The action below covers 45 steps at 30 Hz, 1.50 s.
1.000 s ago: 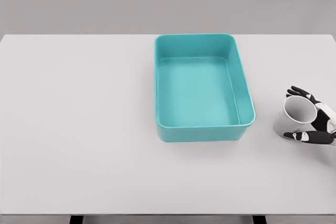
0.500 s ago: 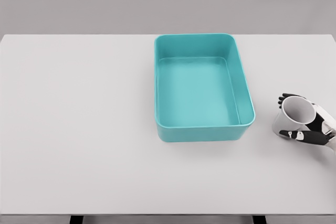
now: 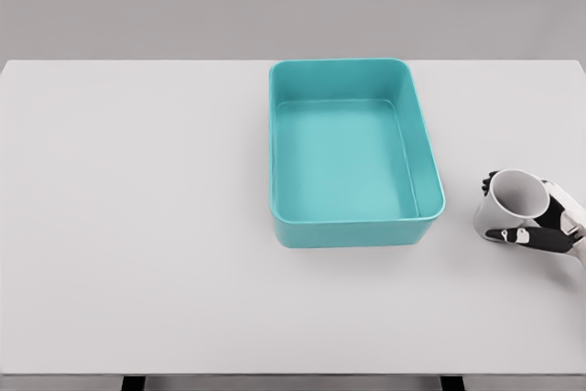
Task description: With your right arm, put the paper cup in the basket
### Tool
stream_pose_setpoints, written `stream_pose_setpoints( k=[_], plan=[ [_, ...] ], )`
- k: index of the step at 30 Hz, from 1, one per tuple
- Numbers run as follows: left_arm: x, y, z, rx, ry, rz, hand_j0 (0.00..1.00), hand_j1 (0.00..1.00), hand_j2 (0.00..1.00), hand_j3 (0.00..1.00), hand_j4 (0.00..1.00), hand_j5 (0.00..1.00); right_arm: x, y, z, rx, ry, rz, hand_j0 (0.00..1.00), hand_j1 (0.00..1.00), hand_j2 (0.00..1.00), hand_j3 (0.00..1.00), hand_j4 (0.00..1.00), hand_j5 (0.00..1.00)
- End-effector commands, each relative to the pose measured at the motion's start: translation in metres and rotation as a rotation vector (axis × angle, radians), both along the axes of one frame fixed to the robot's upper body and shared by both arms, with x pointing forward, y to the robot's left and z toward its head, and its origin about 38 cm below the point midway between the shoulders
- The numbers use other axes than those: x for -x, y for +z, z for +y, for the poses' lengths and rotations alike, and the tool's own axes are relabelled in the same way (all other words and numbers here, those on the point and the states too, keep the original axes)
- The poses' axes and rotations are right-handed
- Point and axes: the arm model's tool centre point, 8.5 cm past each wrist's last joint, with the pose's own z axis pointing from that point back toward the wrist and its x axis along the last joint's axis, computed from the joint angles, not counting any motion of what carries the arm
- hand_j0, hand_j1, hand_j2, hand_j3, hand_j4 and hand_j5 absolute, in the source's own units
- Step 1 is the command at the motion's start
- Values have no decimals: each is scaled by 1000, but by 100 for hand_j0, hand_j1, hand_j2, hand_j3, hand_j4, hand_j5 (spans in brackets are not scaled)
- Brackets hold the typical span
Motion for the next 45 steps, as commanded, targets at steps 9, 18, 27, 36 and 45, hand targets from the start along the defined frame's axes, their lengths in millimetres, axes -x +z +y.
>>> stream_pose_setpoints(
  k=[9,18,27,36,45],
  plan=[
    [0,0,0,0,1,0,100,100,100,100,100,100,-2,2,0,-4,-1,-8,58,58,58,58,58,58],
    [0,0,0,0,1,0,100,100,100,100,100,100,-7,14,0,-4,4,-35,56,56,56,56,56,56],
    [0,0,0,0,1,0,100,100,100,100,100,100,-19,34,12,-12,40,-94,56,56,56,56,56,56],
    [0,0,0,0,1,0,100,100,100,100,100,100,-28,57,5,-11,21,-147,56,56,56,56,56,56],
    [0,0,0,0,1,0,100,100,100,100,100,100,-44,77,8,-3,27,-208,56,56,56,56,56,56]
  ],
)
